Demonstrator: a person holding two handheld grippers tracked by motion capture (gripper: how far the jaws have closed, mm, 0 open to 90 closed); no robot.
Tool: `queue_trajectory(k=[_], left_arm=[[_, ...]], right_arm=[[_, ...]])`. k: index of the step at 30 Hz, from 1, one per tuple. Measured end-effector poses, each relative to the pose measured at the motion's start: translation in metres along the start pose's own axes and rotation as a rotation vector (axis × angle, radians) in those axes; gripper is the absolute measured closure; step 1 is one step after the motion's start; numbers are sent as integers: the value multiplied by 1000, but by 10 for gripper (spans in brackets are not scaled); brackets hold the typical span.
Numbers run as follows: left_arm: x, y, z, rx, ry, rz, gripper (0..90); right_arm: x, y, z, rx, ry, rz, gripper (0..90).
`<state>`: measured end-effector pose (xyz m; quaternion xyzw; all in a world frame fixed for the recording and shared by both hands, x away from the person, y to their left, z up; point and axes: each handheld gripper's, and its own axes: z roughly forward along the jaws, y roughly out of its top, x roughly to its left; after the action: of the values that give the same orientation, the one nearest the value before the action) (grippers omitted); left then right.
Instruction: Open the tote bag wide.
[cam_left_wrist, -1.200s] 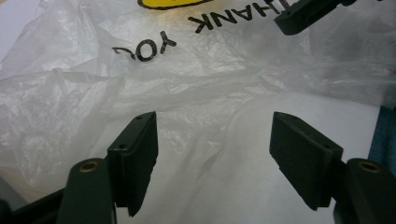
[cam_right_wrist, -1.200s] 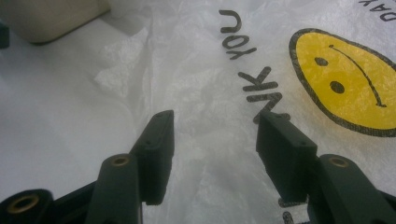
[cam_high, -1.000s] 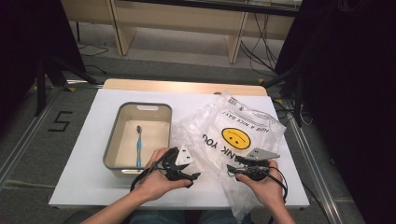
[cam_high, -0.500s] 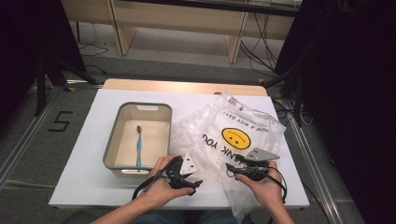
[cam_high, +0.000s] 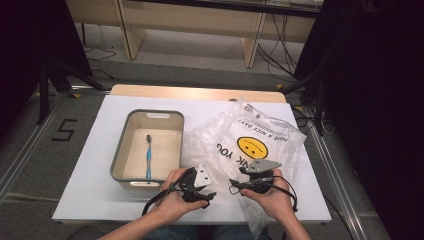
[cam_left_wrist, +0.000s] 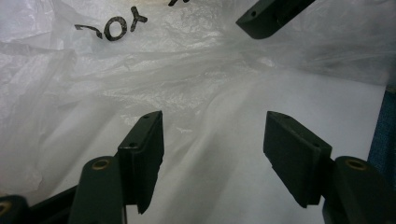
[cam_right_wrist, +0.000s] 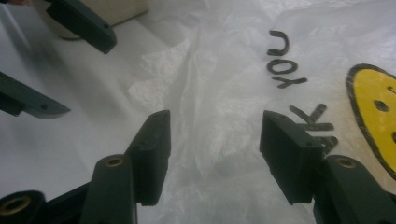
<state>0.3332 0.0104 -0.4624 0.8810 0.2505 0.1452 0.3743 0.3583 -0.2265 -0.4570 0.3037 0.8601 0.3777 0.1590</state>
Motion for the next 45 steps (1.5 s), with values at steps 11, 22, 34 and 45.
queue_trajectory(k=[11,22,34,45], left_arm=[[0,0,2,8,-1,1,395],[-1,0,4,14,-1,4,413],[5,23,21,-41,62,-11,703],[7,28,61,47,101,-30,855]], right_arm=[[5,6,24,176,8,-96,584],[-3,0,25,188,3,-7,873],[-8,8,1,57,-52,75,900],[-12,18,-15,-25,-105,102,900]])
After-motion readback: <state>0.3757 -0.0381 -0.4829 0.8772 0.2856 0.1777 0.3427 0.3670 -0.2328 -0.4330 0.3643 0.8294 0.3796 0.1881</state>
